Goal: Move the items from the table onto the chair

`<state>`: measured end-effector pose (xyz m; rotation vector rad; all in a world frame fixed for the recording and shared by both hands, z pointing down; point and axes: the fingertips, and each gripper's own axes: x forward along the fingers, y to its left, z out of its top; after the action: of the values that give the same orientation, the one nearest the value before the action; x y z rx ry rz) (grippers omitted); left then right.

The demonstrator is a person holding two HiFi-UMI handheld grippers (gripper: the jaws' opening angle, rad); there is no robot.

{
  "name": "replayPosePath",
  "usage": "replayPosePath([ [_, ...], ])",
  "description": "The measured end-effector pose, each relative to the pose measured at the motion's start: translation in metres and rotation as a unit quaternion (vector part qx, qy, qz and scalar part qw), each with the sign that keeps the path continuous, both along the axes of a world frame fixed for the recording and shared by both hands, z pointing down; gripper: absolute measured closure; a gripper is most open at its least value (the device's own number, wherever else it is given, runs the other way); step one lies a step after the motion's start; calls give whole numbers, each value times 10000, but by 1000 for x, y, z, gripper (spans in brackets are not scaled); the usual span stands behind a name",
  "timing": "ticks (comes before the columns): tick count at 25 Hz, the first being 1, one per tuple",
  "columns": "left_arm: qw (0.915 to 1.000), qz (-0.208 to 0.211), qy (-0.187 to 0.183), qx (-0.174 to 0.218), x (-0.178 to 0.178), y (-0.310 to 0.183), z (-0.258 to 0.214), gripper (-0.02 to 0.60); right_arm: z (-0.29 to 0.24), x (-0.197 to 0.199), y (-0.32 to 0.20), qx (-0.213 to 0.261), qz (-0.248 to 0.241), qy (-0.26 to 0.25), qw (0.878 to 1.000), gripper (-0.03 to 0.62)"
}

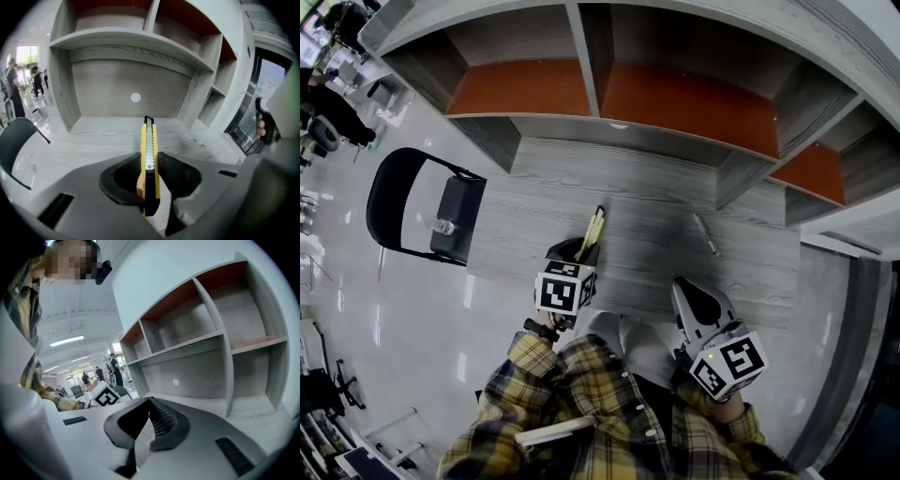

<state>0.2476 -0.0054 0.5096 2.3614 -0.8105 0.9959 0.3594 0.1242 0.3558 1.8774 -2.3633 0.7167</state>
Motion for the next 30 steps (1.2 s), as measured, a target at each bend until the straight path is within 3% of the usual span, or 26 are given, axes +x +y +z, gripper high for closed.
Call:
replayPosePath([
  [5, 9952, -758, 581, 190, -31, -1, -40, 465, -4, -22, -9, 44, -571, 24, 9984, 577],
  [11, 9829, -1618, 821, 313, -82, -3, -86, 463, -24, -57, -24, -118, -1288, -40, 9916, 577],
  [20, 9525, -2895, 844, 412, -229, -29, -82, 463, -14, -152, -77, -170, -2289, 144, 9732, 577],
  [25, 9456, -3140, 766, 374, -315, -58, -68, 463, 3, -229, -112, -293, -2559, 140, 9661, 577],
  [30, 9508, -3037, 567, 239, -390, -118, -39, 465, 35, -307, -171, -524, -2542, 110, 9657, 577],
])
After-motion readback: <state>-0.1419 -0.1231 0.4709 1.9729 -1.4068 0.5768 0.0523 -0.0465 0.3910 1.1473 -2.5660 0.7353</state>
